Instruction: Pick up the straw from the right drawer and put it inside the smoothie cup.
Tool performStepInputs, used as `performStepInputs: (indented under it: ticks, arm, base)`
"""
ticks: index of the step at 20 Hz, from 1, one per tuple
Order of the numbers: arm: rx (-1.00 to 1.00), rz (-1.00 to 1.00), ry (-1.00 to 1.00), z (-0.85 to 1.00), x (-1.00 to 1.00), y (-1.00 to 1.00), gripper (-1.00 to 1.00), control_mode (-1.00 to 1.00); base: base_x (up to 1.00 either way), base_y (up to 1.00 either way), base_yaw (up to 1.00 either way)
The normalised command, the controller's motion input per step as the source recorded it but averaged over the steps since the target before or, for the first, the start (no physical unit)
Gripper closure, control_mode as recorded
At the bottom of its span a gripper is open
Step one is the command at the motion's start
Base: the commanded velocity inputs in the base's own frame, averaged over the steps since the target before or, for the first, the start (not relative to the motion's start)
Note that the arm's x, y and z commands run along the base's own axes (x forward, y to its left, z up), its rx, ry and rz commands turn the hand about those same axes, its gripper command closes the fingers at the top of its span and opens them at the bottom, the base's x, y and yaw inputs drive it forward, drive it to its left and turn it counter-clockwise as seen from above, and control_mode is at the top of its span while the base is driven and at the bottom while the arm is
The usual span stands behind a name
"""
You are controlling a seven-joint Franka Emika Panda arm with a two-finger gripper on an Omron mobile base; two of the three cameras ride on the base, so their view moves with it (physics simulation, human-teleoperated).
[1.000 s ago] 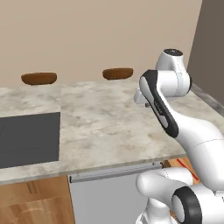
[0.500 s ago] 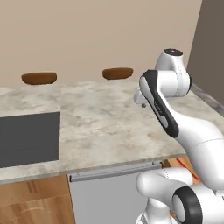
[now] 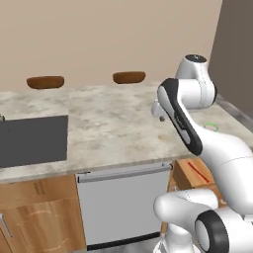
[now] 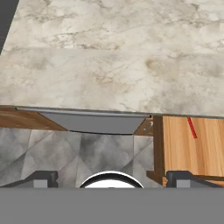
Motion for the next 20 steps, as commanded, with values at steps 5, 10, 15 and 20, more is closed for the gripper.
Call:
performStepInputs:
  ticks: [5, 10, 15, 20]
  arm:
    - [0.0, 0.0, 0.0, 0.0, 0.0, 0.0, -1.0, 1.0]
    - [0.0, 0.0, 0.0, 0.0, 0.0, 0.0, -1.0, 1.0]
    - [0.0, 0.0, 0.0, 0.0, 0.0, 0.0, -1.0, 1.0]
    - [0.0, 0.0, 0.0, 0.0, 0.0, 0.0, -1.0, 1.0]
  base:
    - [-0.14, -0.01, -0.05]
    - [-0.46, -0.15, -0.12]
    - [-0.59, 0.0, -0.08]
    - [-0.13, 0.0, -0.21]
